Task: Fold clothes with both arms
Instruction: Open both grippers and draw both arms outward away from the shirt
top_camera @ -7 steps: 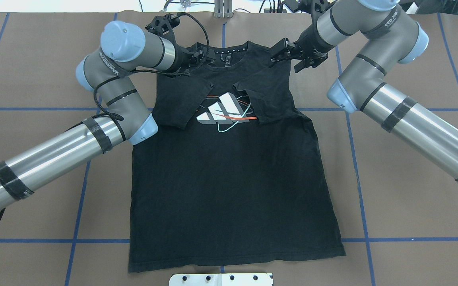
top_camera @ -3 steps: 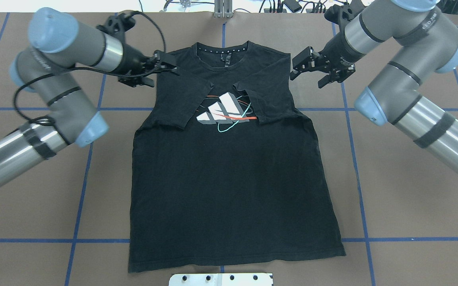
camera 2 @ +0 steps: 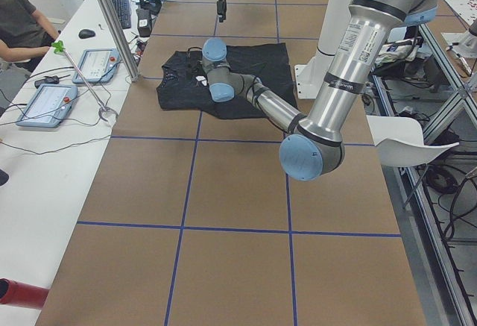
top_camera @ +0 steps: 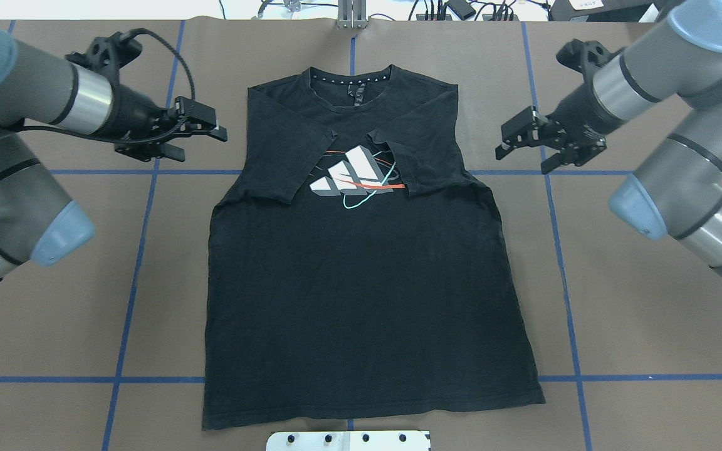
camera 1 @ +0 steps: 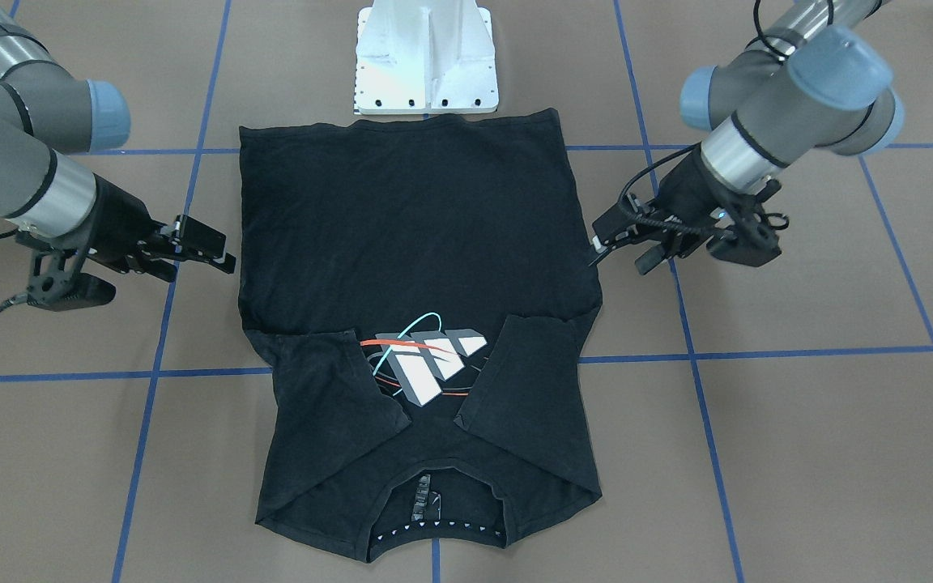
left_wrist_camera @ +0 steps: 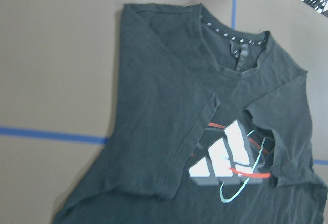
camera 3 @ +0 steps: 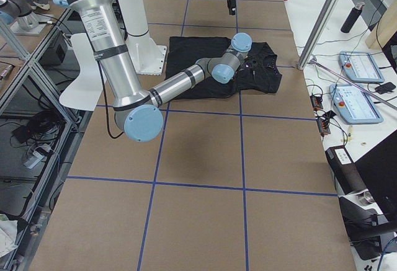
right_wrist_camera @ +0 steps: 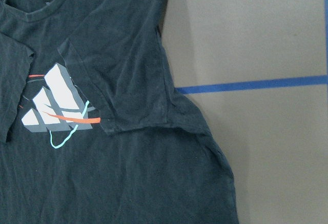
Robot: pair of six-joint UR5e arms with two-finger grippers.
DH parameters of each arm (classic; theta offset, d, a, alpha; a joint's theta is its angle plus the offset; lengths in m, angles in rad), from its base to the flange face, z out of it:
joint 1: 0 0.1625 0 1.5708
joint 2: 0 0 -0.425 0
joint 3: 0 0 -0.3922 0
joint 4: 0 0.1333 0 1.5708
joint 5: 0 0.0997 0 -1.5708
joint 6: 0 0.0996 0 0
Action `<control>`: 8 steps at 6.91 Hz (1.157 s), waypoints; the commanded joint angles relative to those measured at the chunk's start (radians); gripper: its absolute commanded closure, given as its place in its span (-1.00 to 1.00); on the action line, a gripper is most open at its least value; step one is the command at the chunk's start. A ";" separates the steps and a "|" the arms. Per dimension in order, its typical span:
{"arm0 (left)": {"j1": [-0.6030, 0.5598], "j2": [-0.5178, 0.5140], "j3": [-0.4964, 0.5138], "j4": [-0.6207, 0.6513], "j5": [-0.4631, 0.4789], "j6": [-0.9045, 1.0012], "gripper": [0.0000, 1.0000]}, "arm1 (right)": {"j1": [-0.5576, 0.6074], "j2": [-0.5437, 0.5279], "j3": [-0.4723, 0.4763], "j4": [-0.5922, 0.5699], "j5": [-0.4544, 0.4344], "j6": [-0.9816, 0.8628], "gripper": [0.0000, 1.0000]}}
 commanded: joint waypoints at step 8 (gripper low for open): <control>0.031 0.196 -0.187 0.025 0.010 0.001 -1.00 | -0.408 -0.378 0.210 0.122 0.002 0.038 -0.99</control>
